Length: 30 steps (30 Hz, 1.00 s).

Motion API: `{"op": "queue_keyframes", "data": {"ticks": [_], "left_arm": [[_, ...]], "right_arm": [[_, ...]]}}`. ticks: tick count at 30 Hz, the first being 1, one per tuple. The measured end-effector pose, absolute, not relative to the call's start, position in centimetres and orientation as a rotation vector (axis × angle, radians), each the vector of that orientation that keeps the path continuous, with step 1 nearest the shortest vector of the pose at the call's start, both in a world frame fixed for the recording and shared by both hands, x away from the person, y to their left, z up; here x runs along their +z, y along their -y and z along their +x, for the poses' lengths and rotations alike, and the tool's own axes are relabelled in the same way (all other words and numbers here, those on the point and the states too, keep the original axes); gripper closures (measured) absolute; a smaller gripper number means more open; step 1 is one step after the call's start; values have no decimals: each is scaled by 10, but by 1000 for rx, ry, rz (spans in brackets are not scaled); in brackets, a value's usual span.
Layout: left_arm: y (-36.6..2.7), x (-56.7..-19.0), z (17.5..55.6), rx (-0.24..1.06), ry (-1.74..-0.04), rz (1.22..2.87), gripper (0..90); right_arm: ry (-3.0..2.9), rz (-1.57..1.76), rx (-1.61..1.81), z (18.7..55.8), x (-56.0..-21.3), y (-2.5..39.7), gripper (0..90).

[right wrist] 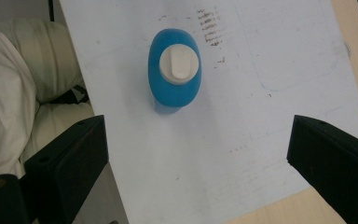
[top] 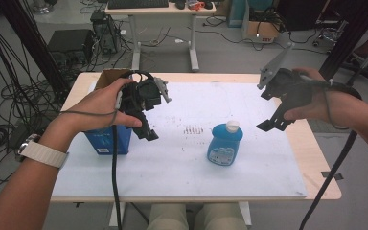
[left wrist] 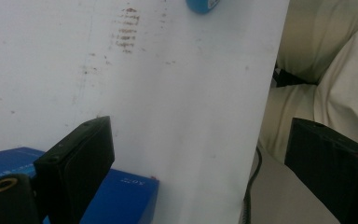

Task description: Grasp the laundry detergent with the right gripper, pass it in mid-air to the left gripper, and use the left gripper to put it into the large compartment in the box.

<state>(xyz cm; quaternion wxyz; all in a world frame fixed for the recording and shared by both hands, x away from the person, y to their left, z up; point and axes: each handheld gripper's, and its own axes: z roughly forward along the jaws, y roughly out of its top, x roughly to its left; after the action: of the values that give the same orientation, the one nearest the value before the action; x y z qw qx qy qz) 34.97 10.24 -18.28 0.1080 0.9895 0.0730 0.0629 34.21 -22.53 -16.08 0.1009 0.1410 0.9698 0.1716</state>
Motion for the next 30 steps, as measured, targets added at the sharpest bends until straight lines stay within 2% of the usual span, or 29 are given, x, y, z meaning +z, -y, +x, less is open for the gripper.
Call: {"op": "queue_keyframes", "data": {"ticks": [15,30], "left_arm": [[-101,-183,348,190,-214,2913,84],[-103,-188,349,185,-230,2898,84]], "right_arm": [[-2870,480,568,338,-177,232,47],[-2867,550,688,342,-211,239,50]]}}
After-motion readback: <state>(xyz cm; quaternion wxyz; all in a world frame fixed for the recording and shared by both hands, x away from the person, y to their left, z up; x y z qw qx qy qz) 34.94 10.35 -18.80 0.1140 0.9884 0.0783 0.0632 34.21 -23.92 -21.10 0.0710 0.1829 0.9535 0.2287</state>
